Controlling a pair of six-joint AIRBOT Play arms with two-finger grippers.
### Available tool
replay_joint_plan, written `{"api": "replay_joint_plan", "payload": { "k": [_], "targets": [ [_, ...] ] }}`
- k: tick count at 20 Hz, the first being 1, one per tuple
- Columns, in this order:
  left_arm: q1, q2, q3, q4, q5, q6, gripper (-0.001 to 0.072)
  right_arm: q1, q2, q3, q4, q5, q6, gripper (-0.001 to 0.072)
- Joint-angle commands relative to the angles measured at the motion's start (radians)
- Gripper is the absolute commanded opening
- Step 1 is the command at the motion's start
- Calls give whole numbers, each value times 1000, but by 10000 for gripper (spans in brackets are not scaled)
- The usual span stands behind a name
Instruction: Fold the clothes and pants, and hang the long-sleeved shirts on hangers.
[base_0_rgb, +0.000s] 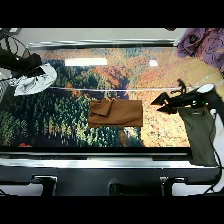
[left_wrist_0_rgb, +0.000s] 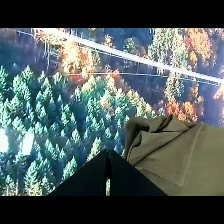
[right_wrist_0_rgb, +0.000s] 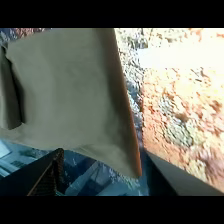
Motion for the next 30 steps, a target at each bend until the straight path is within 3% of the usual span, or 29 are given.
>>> {"api": "replay_joint_plan", "payload": {
  "k": [1, 5, 7, 8, 11, 14, 19, 23, 30],
  "targets": [
    [1, 0, 0, 0, 0, 0, 15, 35, -94, -59, 104, -72, -122, 540],
    [1, 0, 0, 0, 0, 0, 15, 105, -165, -59, 125, -143, -146, 535],
    [1, 0, 0, 0, 0, 0, 15, 137, -185, -59, 126, -175, -140, 447],
    [1, 0, 0, 0, 0, 0, 15, 150, -189, -59, 126, -189, -135, 393],
    [1, 0, 0, 0, 0, 0, 15, 166, -185, -43, 172, -179, -137, 38],
    [0, 0, 0, 0, 0, 0, 15, 166, -165, 67, 159, -124, -85, 27],
    [-1, 0, 0, 0, 0, 0, 15, 152, -159, 435, -56, -79, 201, 26],
    [-1, 0, 0, 0, 0, 0, 15, 75, -159, 668, -84, -60, 339, 26],
    [-1, 0, 0, 0, 0, 0, 15, -105, -140, 813, -196, -69, 544, 25]
  ]
}}
